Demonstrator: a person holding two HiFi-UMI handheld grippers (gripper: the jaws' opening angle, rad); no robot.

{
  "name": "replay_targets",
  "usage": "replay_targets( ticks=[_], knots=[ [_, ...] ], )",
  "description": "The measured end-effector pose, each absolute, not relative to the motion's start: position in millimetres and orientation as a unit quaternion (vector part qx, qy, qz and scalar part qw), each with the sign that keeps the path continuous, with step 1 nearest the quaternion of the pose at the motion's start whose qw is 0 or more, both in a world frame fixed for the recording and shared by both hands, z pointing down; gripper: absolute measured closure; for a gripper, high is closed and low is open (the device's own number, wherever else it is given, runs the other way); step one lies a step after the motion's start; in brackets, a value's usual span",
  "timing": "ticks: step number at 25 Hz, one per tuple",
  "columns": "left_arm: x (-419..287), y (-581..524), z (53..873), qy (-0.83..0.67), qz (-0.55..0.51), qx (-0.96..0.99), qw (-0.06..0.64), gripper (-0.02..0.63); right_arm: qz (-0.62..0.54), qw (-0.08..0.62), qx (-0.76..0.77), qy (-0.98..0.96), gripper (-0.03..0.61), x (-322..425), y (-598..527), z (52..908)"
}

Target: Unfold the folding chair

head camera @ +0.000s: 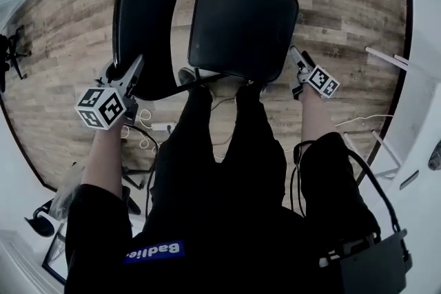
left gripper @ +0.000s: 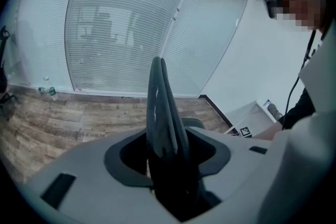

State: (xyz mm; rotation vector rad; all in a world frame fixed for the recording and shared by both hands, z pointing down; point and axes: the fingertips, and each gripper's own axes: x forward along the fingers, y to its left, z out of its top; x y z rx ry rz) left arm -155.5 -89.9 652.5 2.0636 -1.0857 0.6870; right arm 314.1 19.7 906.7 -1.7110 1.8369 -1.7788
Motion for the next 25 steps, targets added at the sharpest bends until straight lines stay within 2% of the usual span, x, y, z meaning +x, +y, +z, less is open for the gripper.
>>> replay_targets(
  ticks=[6, 16, 20, 25],
  knots=[
    [-164, -90, 622, -0.452, 0.267, 0.785, 0.329, 0.439, -0.584, 0.016, -0.548, 0.598, 0.201, 274, 45, 814],
    [-189, -65, 521, -0.488, 0.235, 0.792, 0.283, 0.439, -0.547, -0.089, -0.453, 0.698, 0.206, 171, 64, 664],
    [-153, -44, 468, -0.449, 0.189, 0.829, 0.276, 0.44, -0.498, -0.099, -0.401, 0.762, 0.272, 137, 55, 586],
    [-89, -26, 402, -0.377, 0.132, 0.874, 0.276, 0.44, -0.424, -0.055, -0.357, 0.83, 0.366, 99, 40, 480]
  ],
)
